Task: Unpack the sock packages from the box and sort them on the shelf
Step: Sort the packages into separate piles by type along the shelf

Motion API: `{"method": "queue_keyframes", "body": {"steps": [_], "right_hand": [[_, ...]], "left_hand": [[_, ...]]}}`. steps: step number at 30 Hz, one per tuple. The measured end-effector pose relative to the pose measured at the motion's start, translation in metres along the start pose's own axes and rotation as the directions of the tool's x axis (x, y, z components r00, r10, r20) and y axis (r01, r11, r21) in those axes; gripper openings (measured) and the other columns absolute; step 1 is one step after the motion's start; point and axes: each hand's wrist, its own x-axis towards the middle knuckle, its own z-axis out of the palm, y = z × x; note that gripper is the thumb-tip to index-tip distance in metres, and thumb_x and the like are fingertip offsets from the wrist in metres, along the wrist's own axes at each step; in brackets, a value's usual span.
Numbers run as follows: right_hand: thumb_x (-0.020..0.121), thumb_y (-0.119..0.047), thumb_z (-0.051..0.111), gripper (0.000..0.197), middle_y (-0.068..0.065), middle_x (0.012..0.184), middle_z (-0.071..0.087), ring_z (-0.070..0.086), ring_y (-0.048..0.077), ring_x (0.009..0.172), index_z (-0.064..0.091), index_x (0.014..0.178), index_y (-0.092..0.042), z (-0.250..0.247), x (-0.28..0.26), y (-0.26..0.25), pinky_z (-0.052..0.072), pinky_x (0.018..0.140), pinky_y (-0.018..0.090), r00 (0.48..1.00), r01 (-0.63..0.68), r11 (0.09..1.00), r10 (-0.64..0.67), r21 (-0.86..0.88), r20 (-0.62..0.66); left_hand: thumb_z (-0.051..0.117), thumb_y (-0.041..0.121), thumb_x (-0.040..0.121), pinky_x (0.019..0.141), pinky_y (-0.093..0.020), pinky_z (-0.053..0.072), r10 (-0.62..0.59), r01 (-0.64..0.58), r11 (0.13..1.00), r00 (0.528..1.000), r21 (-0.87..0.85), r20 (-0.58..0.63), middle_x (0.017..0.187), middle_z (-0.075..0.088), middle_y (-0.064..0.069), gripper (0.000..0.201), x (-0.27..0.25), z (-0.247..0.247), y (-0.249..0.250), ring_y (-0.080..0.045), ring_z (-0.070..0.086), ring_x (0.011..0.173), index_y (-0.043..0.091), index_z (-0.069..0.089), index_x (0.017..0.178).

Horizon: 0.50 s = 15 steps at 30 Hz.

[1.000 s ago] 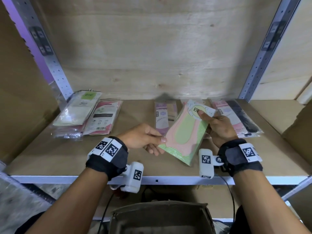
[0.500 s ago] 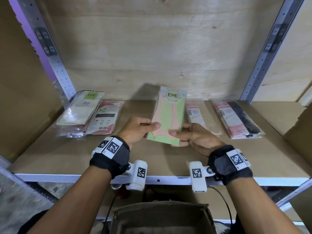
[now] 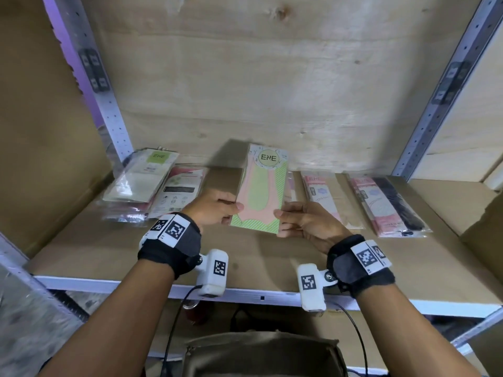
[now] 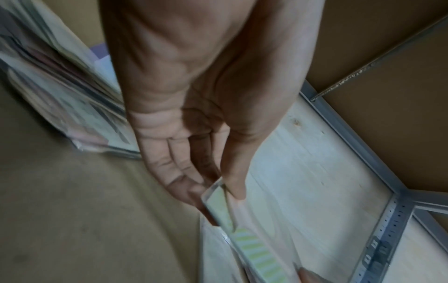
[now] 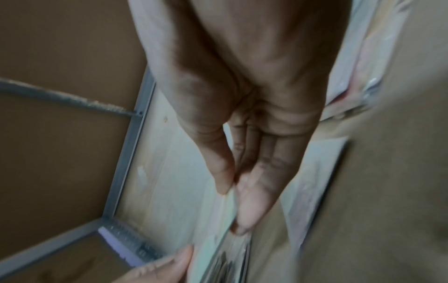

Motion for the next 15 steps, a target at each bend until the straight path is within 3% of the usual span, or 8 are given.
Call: {"method": "queue_keyframes", "body": {"steps": [2, 4, 6, 8, 10, 12, 13, 15], "right_hand": [[0.083, -0.006, 0.077, 0.010, 0.008, 0.067, 0.060, 0.062, 0.016, 0.056, 0.068, 0.082, -0.002, 0.015, 0.013, -0.007, 0.060, 0.059, 0.029, 0.997, 0.001, 0.994, -0.009, -0.110, -0.073], [0.084, -0.005, 0.077, 0.014, 0.010, 0.065, 0.061, 0.063, 0.015, 0.051, 0.065, 0.080, 0.000, 0.032, 0.028, -0.012, 0.062, 0.057, 0.032, 0.992, -0.004, 0.975, -0.025, -0.224, -0.127], [0.084, -0.004, 0.077, 0.015, 0.011, 0.063, 0.061, 0.062, 0.017, 0.049, 0.064, 0.077, 0.000, 0.046, 0.044, -0.016, 0.064, 0.065, 0.039, 0.986, -0.022, 0.946, -0.033, -0.323, -0.164], [0.084, -0.004, 0.077, 0.014, 0.013, 0.065, 0.064, 0.063, 0.020, 0.053, 0.065, 0.079, 0.000, 0.056, 0.058, -0.018, 0.063, 0.074, 0.044, 0.981, -0.070, 0.909, -0.012, -0.410, -0.193], [0.084, -0.008, 0.078, 0.015, 0.013, 0.065, 0.069, 0.067, 0.021, 0.055, 0.067, 0.085, 0.003, 0.063, 0.070, -0.020, 0.063, 0.076, 0.043, 0.976, -0.129, 0.860, 0.023, -0.494, -0.216], [0.082, -0.013, 0.080, 0.019, 0.011, 0.064, 0.073, 0.072, 0.020, 0.058, 0.070, 0.087, 0.002, 0.068, 0.079, -0.021, 0.063, 0.075, 0.040, 0.970, -0.181, 0.801, 0.051, -0.570, -0.237], [0.081, -0.014, 0.081, 0.020, 0.010, 0.068, 0.075, 0.074, 0.020, 0.065, 0.071, 0.089, 0.002, 0.070, 0.083, -0.020, 0.063, 0.077, 0.039, 0.969, -0.195, 0.768, 0.055, -0.610, -0.241], [0.080, -0.014, 0.080, 0.018, 0.012, 0.084, 0.077, 0.074, 0.021, 0.075, 0.071, 0.089, -0.002, 0.077, 0.090, -0.019, 0.062, 0.079, 0.038, 0.971, -0.200, 0.715, 0.055, -0.670, -0.231]], "left_hand": [[0.072, 0.009, 0.090, 0.057, -0.020, 0.050, -0.013, 0.014, 1.000, 0.997, 0.010, -0.074, 0.070, 0.067, -0.006, 0.014, 0.005, -0.014, -0.006, -0.010, 0.055, 0.052, -0.001, 0.071, 0.099], [0.077, 0.009, 0.084, 0.062, -0.029, 0.050, -0.010, 0.011, 1.000, 0.987, 0.010, -0.162, 0.071, 0.063, -0.015, 0.016, 0.011, -0.024, -0.013, -0.020, 0.053, 0.059, -0.004, 0.073, 0.094], [0.082, 0.010, 0.079, 0.070, -0.036, 0.054, -0.021, 0.026, 1.000, 0.967, 0.016, -0.256, 0.069, 0.066, -0.015, 0.018, 0.017, -0.028, -0.020, -0.023, 0.056, 0.062, -0.001, 0.075, 0.091], [0.084, 0.013, 0.077, 0.082, -0.041, 0.059, -0.034, 0.058, 0.996, 0.946, 0.067, -0.323, 0.077, 0.073, -0.016, 0.023, 0.023, -0.031, -0.025, -0.025, 0.065, 0.069, 0.001, 0.077, 0.095], [0.083, 0.010, 0.076, 0.091, -0.044, 0.058, -0.058, 0.108, 0.985, 0.944, 0.137, -0.325, 0.093, 0.074, -0.019, 0.022, 0.026, -0.033, -0.024, -0.032, 0.071, 0.087, 0.000, 0.075, 0.095], [0.080, 0.003, 0.076, 0.089, -0.042, 0.057, -0.093, 0.159, 0.963, 0.954, 0.218, -0.285, 0.102, 0.069, -0.032, 0.024, 0.025, -0.034, -0.020, -0.037, 0.069, 0.093, -0.012, 0.069, 0.091], [0.079, 0.002, 0.076, 0.085, -0.040, 0.056, -0.108, 0.180, 0.948, 0.957, 0.261, -0.268, 0.108, 0.063, -0.039, 0.032, 0.025, -0.034, -0.018, -0.039, 0.068, 0.092, -0.020, 0.064, 0.093], [0.079, 0.004, 0.077, 0.094, -0.046, 0.055, -0.140, 0.225, 0.917, 0.955, 0.328, -0.263, 0.118, 0.061, -0.036, 0.042, 0.024, -0.036, -0.016, -0.041, 0.066, 0.106, -0.021, 0.062, 0.106]]}}
